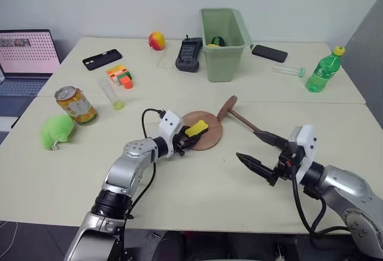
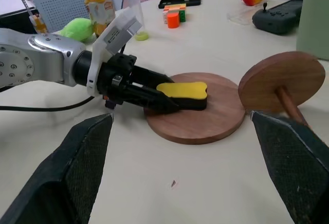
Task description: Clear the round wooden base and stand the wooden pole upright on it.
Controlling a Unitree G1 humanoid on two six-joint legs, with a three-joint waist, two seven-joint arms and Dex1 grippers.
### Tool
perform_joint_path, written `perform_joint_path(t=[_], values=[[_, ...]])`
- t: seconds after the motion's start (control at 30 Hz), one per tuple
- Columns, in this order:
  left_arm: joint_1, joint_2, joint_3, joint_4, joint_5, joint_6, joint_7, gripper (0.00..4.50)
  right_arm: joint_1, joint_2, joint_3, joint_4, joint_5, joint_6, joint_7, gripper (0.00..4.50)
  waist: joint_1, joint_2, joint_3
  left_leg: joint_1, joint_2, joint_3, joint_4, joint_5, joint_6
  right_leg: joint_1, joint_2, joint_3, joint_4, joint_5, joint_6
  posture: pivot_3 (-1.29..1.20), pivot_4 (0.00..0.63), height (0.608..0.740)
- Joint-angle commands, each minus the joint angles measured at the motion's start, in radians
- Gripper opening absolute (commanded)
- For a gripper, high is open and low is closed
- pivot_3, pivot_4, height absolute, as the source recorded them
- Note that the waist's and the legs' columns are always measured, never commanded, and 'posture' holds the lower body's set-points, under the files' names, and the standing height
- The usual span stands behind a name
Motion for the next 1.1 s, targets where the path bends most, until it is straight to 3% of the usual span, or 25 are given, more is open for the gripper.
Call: perform_joint_path(t=[0.03,0.23,0.37,0.47,0.77,0.83,1.1], values=[[0.011,0.001,0.03,-0.051,0.006,-0.004,0.022,1.52,-0.032,-0.003,-0.015,-0.008,0.026,0.0,0.005,4.5,0.0,0.0,0.0,0.0,0.0,0.0,0.0,0.0,0.0,0.0,0.0,0.0,0.0,0.0,0.0,0.0,0.15,0.74],[0.002,0.01,0.116,-0.083,0.004,0.014,0.103,1.3,-0.075,-0.001,0.011,-0.001,0.046,0.015,0.02,4.5,0.0,0.0,0.0,0.0,0.0,0.0,0.0,0.0,0.0,0.0,0.0,0.0,0.0,0.0,0.0,0.0,0.15,0.74],[-0.068,0.01,0.348,0.039,0.045,-0.029,0.396,1.3,-0.124,-0.021,0.031,0.006,0.09,0.04,0.075,4.5,-0.002,-0.001,0.0,0.0,0.001,-0.001,0.0,0.0,0.0,0.0,0.0,0.0,0.0,0.0,0.0,0.0,0.15,0.74],[-0.063,0.004,0.42,0.104,0.047,-0.018,0.477,1.3,-0.159,-0.023,0.046,0.017,0.114,0.06,0.085,4.5,-0.003,-0.001,0.0,0.0,0.001,-0.002,0.0,0.0,0.0,0.0,-0.001,0.0,0.0,0.0,0.0,0.0,0.15,0.74],[-0.039,-0.037,0.423,0.155,0.037,0.0,0.482,1.3,-0.25,-0.03,0.062,0.057,0.147,0.091,0.112,4.5,0.019,-0.003,0.0,-0.004,-0.001,-0.004,0.005,0.0,0.0,-0.001,-0.002,-0.002,0.0,0.0,0.001,0.0,0.15,0.74],[-0.03,-0.039,0.423,0.151,0.041,-0.007,0.486,2.0,-0.254,-0.032,0.063,0.059,0.149,0.094,0.116,4.5,0.019,-0.003,0.0,-0.003,-0.001,-0.003,0.005,0.0,0.0,-0.001,-0.002,-0.002,0.0,0.001,0.001,0.0,0.15,0.74],[0.015,-0.027,0.447,0.032,0.014,0.047,0.496,3.6,-0.251,-0.029,0.064,0.062,0.151,0.099,0.113,4.5,0.02,-0.003,0.0,-0.003,0.0,-0.003,0.005,0.0,0.0,-0.001,-0.002,-0.002,0.0,0.001,0.001,0.0,0.15,0.74]])
